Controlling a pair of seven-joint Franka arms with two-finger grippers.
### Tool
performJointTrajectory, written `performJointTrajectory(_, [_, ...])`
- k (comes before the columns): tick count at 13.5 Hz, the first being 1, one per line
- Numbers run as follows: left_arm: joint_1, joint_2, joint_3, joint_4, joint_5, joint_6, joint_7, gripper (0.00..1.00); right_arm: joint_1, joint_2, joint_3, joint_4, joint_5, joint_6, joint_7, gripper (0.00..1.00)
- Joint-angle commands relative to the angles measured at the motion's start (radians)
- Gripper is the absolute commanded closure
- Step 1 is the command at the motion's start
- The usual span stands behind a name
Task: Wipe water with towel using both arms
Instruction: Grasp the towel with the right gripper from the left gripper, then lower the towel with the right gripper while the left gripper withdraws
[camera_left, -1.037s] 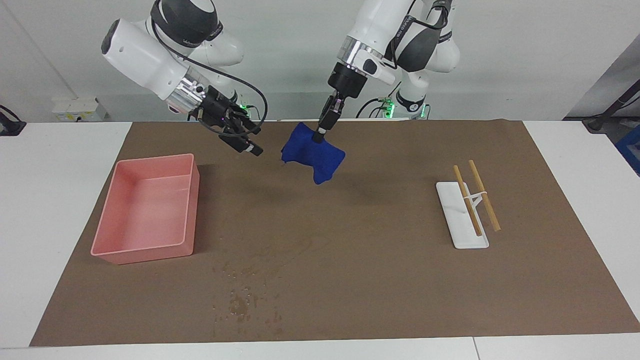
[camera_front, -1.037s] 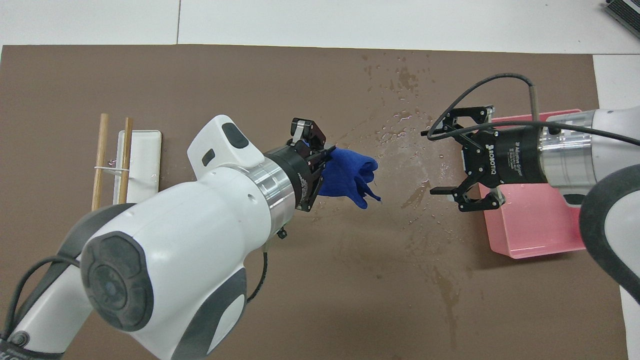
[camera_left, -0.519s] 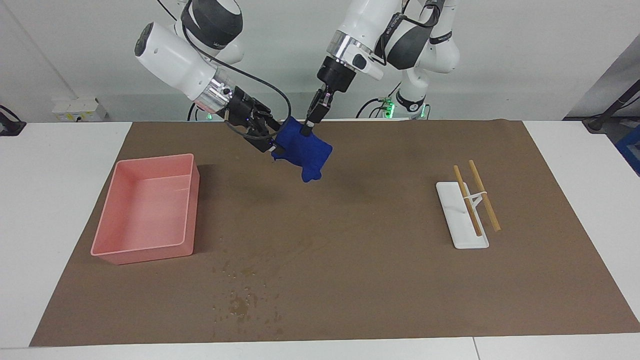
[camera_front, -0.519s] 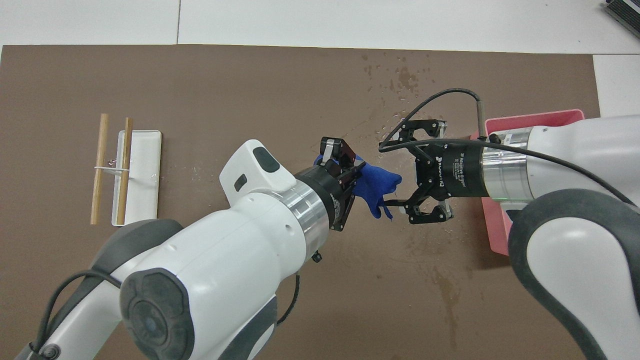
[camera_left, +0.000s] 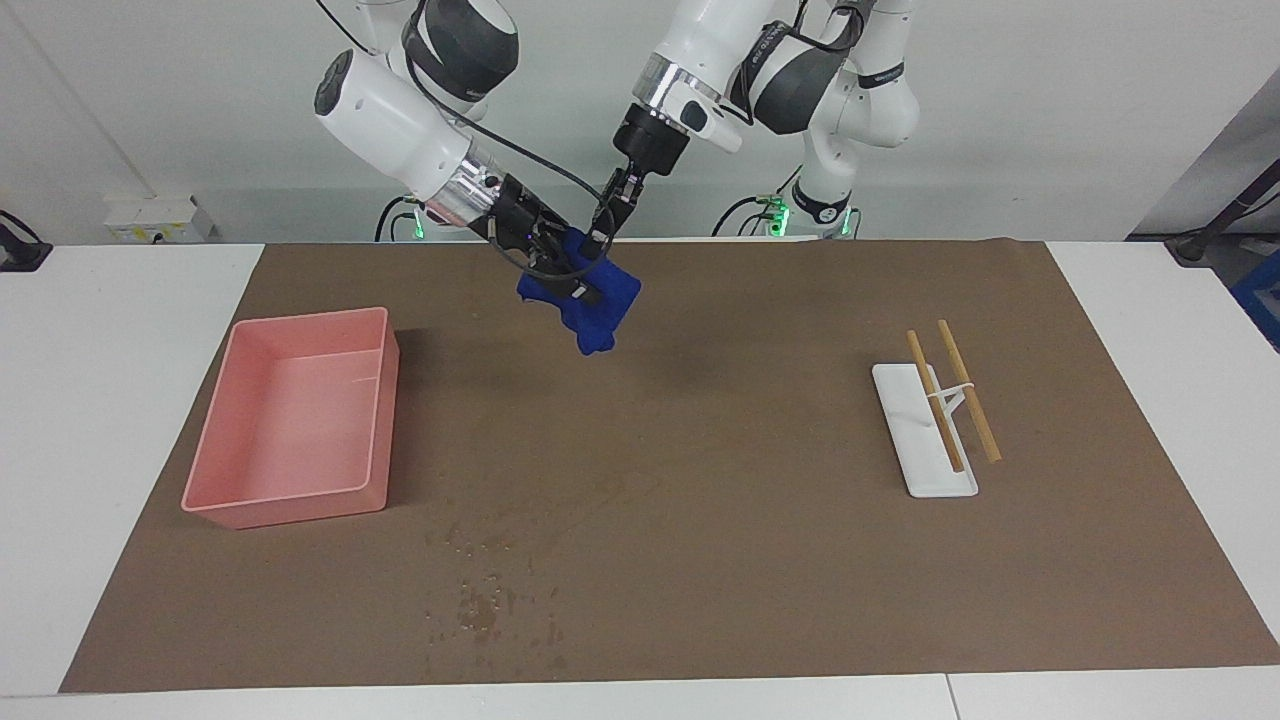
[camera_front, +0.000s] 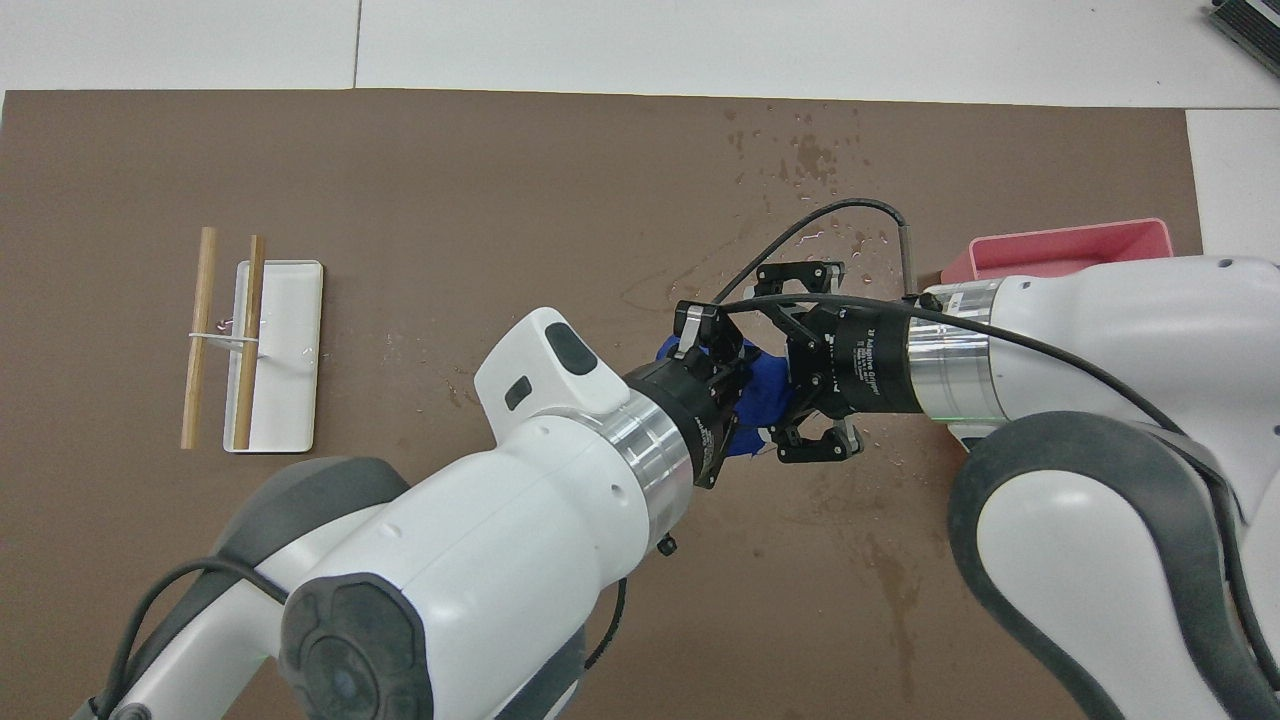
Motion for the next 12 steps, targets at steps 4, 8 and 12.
performJointTrajectory(4, [-0.02, -0.017, 0.016, -0.021, -0.015, 0.018, 0.006, 1.0, -0.006, -0.026, 0.001, -0.028, 0.026, 0.004, -0.052, 1.0])
performJointTrajectory(8, [-0.018, -0.015, 0.016, -0.021, -0.015, 0.019, 0.013, 1.0, -0.006, -0.026, 0.001, -0.027, 0.026, 0.004, -0.062, 1.0])
performJointTrajectory(12, [0.0, -0.011, 0.019, -0.01, -0.012, 0.006, 0.056, 0.0, -0.006, -0.027, -0.001, -0.025, 0.007, -0.037, -0.137, 1.0])
